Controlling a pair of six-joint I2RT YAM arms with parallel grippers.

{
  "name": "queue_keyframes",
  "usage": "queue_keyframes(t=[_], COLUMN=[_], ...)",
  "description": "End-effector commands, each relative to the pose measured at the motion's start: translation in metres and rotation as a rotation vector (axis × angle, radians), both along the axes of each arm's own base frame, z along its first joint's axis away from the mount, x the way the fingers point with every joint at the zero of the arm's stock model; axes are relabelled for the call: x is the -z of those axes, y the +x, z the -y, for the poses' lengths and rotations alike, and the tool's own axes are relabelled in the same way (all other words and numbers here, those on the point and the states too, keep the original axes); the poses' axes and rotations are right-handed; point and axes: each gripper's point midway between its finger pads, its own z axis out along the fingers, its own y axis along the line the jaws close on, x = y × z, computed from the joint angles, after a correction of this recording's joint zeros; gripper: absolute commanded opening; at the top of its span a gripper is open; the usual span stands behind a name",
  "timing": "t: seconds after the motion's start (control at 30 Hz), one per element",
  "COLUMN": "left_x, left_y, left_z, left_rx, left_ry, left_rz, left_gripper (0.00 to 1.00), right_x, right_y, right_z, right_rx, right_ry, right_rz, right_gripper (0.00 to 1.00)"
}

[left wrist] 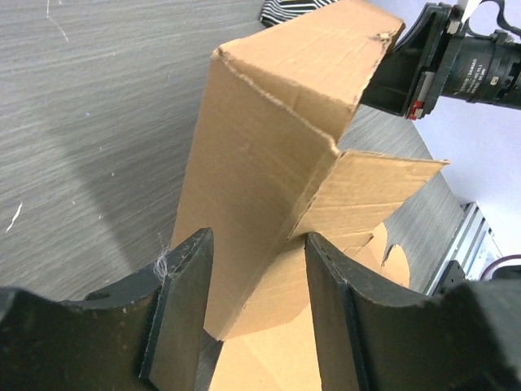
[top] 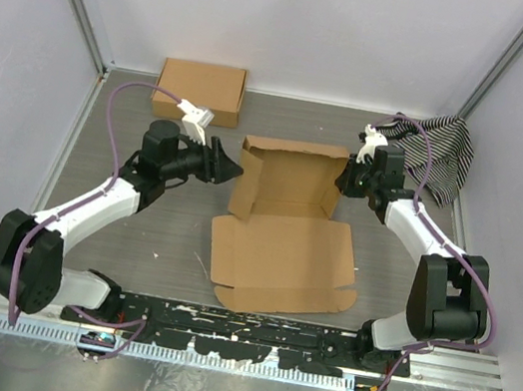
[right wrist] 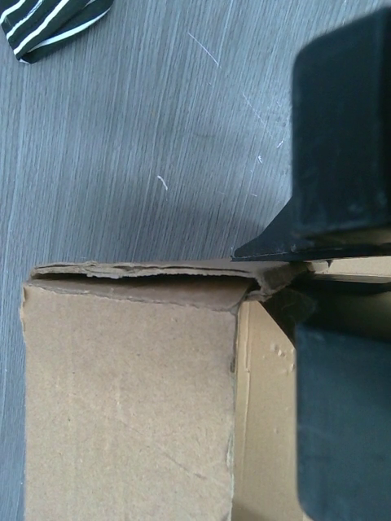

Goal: Fold the paper box

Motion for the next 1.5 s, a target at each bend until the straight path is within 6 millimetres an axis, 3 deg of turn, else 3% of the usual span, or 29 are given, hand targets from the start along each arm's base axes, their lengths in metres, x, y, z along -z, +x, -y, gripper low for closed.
queue_keyframes(t=[0.0,0.17,0.3,0.57,0.77,0.83,0.9,1.07,1.27,1.47], left_x=[-0.02,-0.007,0.008,0.017,0.024,0.027,0.031,0.047,0.055,0.053], left_y=[0.005,0.005,0.016,0.041,0.053,0.057,0.06,0.062,0.049,0.033], left_z=[0.008,0.016,0.007,-0.011,-0.013,-0.014,-0.017,-0.05,-0.093,-0.107], left_rx=[-0.013,-0.028,-0.101,-0.252,-0.327,-0.349,-0.373,-0.514,-0.655,-0.728], left_ry=[-0.001,0.048,0.128,0.276,0.36,0.378,0.406,0.614,0.947,1.136], left_rz=[0.062,0.044,0.029,0.028,0.032,0.03,0.021,-0.082,-0.212,-0.098], left_gripper=[0.56,0.55,0.55,0.5,0.48,0.45,0.35,0.01,0.0,0.0], right_x=[-0.031,-0.036,-0.04,-0.047,-0.054,-0.056,-0.056,-0.055,-0.054,-0.049], right_y=[0.009,0.01,0.008,0.0,-0.011,-0.015,-0.018,-0.02,-0.026,-0.03], right_z=[-0.009,-0.011,-0.013,-0.019,-0.036,-0.041,-0.046,-0.044,-0.025,-0.014], right_rx=[-0.009,-0.012,-0.018,-0.014,-0.031,-0.034,-0.031,0.061,0.293,0.462], right_ry=[0.046,0.051,0.057,0.042,0.045,0.04,0.034,0.007,-0.099,-0.135], right_rz=[0.092,0.104,0.113,0.126,0.134,0.137,0.132,0.088,-0.016,-0.121], right_gripper=[0.03,0.03,0.03,0.03,0.03,0.03,0.02,0.01,0.02,0.01])
